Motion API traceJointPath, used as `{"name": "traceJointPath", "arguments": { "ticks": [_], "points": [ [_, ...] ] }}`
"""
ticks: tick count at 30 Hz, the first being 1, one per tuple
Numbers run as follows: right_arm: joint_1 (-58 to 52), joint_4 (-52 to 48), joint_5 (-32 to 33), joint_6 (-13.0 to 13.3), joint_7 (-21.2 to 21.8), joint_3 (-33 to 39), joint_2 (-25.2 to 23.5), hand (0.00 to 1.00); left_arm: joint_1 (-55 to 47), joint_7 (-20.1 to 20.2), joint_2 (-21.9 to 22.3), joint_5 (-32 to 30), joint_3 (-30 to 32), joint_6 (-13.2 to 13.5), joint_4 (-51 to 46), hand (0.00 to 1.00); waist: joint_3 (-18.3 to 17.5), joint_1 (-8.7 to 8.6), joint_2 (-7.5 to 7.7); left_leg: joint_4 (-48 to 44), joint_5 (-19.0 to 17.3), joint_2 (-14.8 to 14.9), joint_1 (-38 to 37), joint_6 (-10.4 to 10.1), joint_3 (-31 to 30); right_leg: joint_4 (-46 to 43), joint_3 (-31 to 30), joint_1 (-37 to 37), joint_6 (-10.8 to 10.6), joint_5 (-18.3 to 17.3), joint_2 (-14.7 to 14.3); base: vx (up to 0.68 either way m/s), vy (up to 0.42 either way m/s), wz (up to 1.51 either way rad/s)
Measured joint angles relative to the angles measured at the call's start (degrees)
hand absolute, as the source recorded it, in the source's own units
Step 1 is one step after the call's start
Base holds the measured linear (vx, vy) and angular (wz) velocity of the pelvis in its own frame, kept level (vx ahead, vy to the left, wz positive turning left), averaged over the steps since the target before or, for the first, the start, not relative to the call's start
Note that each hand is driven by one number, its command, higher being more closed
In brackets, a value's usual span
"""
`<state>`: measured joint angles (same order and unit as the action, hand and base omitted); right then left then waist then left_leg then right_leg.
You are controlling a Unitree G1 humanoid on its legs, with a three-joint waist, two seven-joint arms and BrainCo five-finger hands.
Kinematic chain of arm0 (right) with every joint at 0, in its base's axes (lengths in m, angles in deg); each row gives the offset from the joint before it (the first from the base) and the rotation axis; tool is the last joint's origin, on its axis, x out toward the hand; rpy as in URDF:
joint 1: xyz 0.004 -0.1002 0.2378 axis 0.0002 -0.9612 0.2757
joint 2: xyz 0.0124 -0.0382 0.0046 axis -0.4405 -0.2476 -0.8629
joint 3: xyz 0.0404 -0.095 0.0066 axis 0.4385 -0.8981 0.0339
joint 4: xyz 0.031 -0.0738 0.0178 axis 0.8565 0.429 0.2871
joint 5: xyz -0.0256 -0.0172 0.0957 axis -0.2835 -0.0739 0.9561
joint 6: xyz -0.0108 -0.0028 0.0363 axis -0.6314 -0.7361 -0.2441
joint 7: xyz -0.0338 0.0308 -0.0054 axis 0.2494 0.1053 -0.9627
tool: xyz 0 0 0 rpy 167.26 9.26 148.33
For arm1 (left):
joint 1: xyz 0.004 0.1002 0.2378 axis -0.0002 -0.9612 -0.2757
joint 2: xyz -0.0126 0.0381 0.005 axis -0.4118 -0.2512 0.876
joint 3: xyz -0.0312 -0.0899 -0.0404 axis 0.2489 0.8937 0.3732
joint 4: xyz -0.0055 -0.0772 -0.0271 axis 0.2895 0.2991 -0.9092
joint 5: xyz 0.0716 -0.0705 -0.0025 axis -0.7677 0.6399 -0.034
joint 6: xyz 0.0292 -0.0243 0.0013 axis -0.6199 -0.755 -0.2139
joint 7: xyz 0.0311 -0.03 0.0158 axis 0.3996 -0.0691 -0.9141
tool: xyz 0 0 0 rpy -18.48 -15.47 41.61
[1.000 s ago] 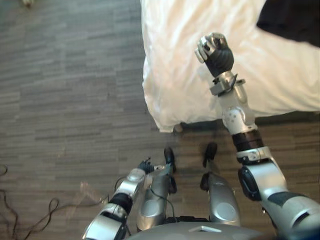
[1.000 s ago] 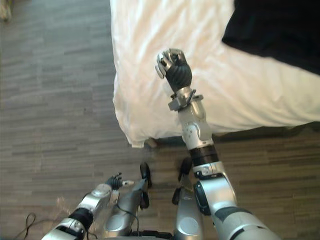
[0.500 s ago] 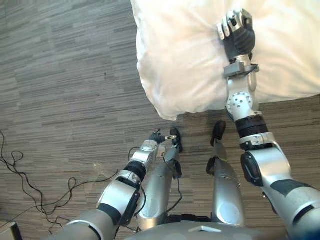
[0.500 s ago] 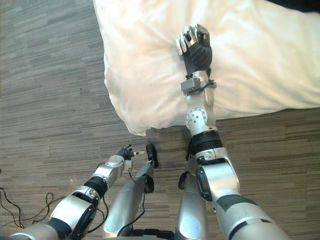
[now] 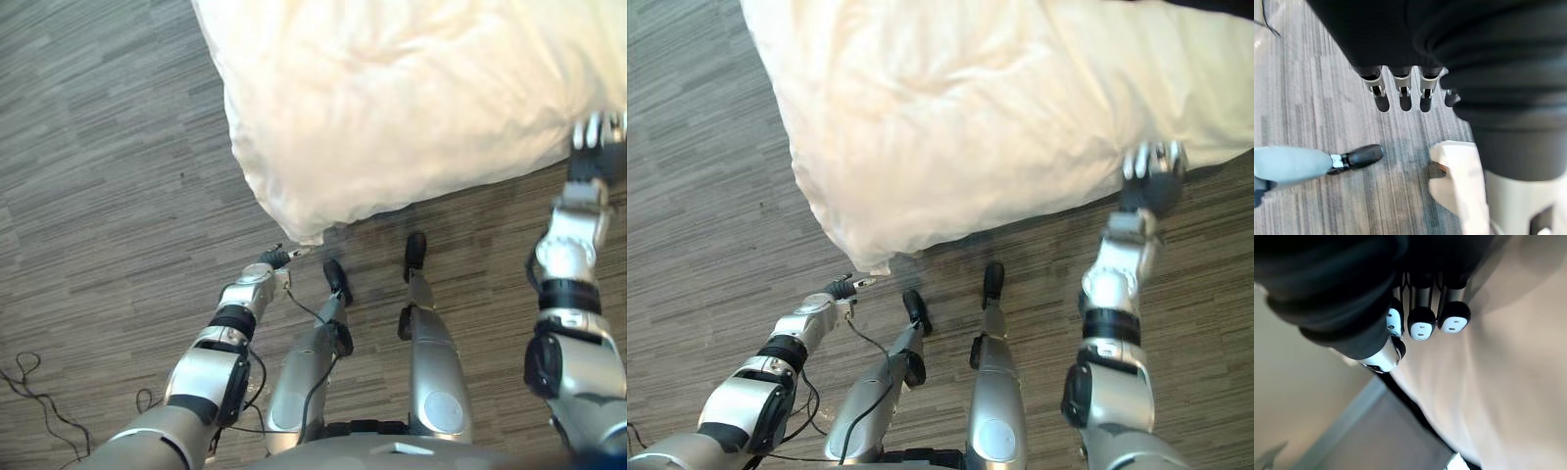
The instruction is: Tidy the bed and pick cloth on bed and put in laundry
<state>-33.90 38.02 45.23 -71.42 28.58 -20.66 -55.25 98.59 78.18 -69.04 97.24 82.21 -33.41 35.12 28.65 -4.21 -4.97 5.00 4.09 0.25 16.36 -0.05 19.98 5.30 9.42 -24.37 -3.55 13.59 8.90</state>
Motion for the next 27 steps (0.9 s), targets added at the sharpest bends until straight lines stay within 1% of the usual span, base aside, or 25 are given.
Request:
{"name": "traceJointPath", "arguments": {
  "ticks": [2,4,5,7,8,9,10,11,13,14,16,17,19,21,24,25,26,27],
  "points": [
    [-4.20,1.28,0.02,-1.18,0.23,0.57,-0.59,1.00,-1.59,0.59,-0.74,-0.48,0.51,0.35,-1.04,0.00,0.01,-1.29,0.06,0.16,-0.20,0.47,-1.75,-0.29,0.07,0.02,0.04,1.62,-0.01,0.01,-0.44,0.13,0.007,-0.11],
    [-7.50,1.55,-0.81,-1.34,1.22,0.59,-0.69,1.00,-2.58,1.46,-1.10,-0.90,0.59,0.64,-1.68,0.00,-0.01,-1.43,0.14,0.05,-0.55,0.91,-3.93,-0.78,0.09,0.03,0.05,3.84,-0.10,-0.06,-0.81,0.13,-0.002,-0.11],
    [-9.45,1.73,-1.74,-1.38,2.10,0.53,-0.92,1.00,-3.17,1.95,-1.32,-1.02,0.61,1.11,-1.88,0.00,-0.16,-1.47,0.43,-0.21,-0.73,1.09,-5.13,-1.02,0.04,0.05,0.14,5.13,-0.37,-0.26,-0.91,0.09,-0.020,-0.07],
    [-10.67,2.65,-5.11,-1.42,2.43,0.36,-2.20,1.00,-4.79,2.40,-1.89,-2.17,0.59,1.69,-2.28,0.00,-0.47,-1.75,1.03,-0.31,-1.21,1.61,-6.53,-1.61,-0.15,0.06,0.88,6.79,-0.73,-0.64,-1.34,0.06,-0.035,0.05],
    [-11.78,3.66,-7.79,-1.45,2.49,-0.05,-3.58,0.00,-5.93,2.59,-2.10,-2.79,0.59,1.67,-2.68,0.00,-1.01,-1.85,1.96,-0.48,-1.39,1.71,-7.17,-1.75,-0.26,0.07,0.91,7.75,-0.43,-1.77,-1.39,0.04,-0.038,0.10],
    [-12.29,4.37,-10.03,-1.46,2.62,-0.25,-4.29,0.00,-6.68,2.63,-2.13,-3.18,0.58,1.65,-2.75,0.00,-1.30,-1.82,2.42,-0.61,-1.49,1.77,-7.44,-1.81,-0.35,0.07,0.98,8.15,0.10,-2.26,-1.45,0.03,-0.044,0.09],
    [-13.50,5.80,-15.21,-1.47,3.11,-1.39,-5.59,0.00,-8.85,2.65,-2.03,-3.38,0.51,1.61,-3.01,0.00,-2.04,-1.92,3.02,-1.21,-1.77,2.03,-7.86,-1.89,-0.61,0.07,1.17,9.02,0.24,-2.74,-1.59,0.03,-0.045,0.06],
    [-15.53,6.58,-19.16,-1.69,3.80,-3.55,-6.21,0.00,-11.40,2.70,-1.59,-4.56,0.33,1.53,-3.21,0.00,-3.20,-1.94,3.23,-1.19,-1.92,2.17,-8.50,-2.07,-0.74,0.08,1.51,9.75,0.17,-3.38,-1.69,0.04,-0.041,0.07],
    [-18.90,7.72,-24.01,-1.88,4.76,-5.61,-7.49,0.00,-15.39,2.50,-0.76,-5.64,0.10,1.55,-3.23,0.00,-5.25,-2.42,3.23,-1.18,-2.51,2.40,-9.65,-2.44,-1.38,0.08,2.41,11.32,0.16,-4.07,-1.82,0.06,-0.025,0.11],
    [-21.18,8.80,-25.67,-2.00,5.35,-7.06,-8.33,0.00,-17.79,2.32,-0.45,-5.64,-0.01,1.63,-3.23,0.00,-6.92,-2.50,3.29,-1.18,-2.90,2.59,-10.59,-2.58,-1.54,0.09,2.57,12.29,-0.03,-4.53,-1.98,0.07,-0.018,0.08],
    [-24.34,10.69,-27.91,-2.57,6.88,-8.24,-9.62,0.00,-21.35,2.09,-0.11,-5.76,0.02,1.89,-3.23,0.00,-9.17,-2.51,3.30,-1.10,-3.49,2.80,-12.32,-2.68,-1.58,0.10,2.70,13.98,-0.13,-5.15,-2.17,0.09,-0.013,-0.01],
    [-26.36,11.69,-29.10,-3.01,7.37,-9.33,-10.31,0.00,-23.19,2.02,0.35,-7.00,0.02,2.23,-3.23,0.00,-10.23,-2.53,3.21,-1.06,-3.85,2.86,-13.47,-2.76,-1.67,0.10,2.88,15.17,-0.23,-5.55,-2.19,0.10,-0.008,-0.01],
    [-28.81,13.39,-31.35,-3.16,7.86,-10.33,-11.51,0.00,-25.63,1.60,1.16,-7.88,0.01,2.77,-3.21,0.00,-11.77,-2.54,3.07,-0.97,-4.21,2.87,-14.46,-2.87,-1.83,0.10,3.43,16.30,-0.42,-5.87,-2.15,0.08,-0.003,0.03],
    [-31.29,15.51,-35.09,-3.18,8.20,-11.68,-13.20,0.00,-27.44,0.64,1.84,-9.42,-0.36,2.95,-3.20,0.00,-12.69,-2.60,3.23,-0.89,-4.65,2.89,-16.09,-2.84,-2.05,0.10,3.78,18.13,-0.68,-6.26,-2.14,0.09,0.002,0.04],
    [-34.48,18.25,-40.73,-3.16,7.33,-12.57,-15.16,0.00,-29.95,-0.47,2.01,-10.15,-2.02,3.96,-2.93,0.00,-14.53,-2.61,3.32,-0.35,-5.03,2.87,-18.57,-2.76,-2.04,0.13,3.91,20.36,-1.04,-6.58,-2.14,0.08,0.005,-0.02],
    [-34.95,18.68,-42.34,-3.14,6.53,-12.45,-15.43,0.00,-30.31,-0.55,2.12,-10.33,-2.02,4.31,-2.49,0.00,-14.92,-2.62,3.33,-0.20,-5.05,2.86,-19.15,-2.71,-2.04,0.13,3.93,20.75,-1.24,-6.72,-2.15,0.08,0.003,-0.04],
    [-35.91,19.54,-45.83,-3.09,5.43,-12.50,-15.88,0.00,-30.93,-1.05,2.41,-11.47,-2.01,4.70,-1.19,0.00,-15.61,-2.61,3.44,-0.11,-5.42,2.88,-20.44,-2.74,-1.94,0.13,3.93,21.92,-1.60,-6.99,-2.18,0.08,0.003,-0.05],
    [-36.33,19.65,-47.75,-3.08,4.62,-12.56,-16.07,0.00,-31.42,-1.57,2.62,-11.77,-2.02,5.08,-0.90,0.00,-16.14,-2.60,3.50,-0.13,-5.58,2.88,-20.70,-2.83,-1.88,0.13,3.91,22.14,-1.69,-7.06,-2.18,0.10,0.000,-0.06]
  ]
}}
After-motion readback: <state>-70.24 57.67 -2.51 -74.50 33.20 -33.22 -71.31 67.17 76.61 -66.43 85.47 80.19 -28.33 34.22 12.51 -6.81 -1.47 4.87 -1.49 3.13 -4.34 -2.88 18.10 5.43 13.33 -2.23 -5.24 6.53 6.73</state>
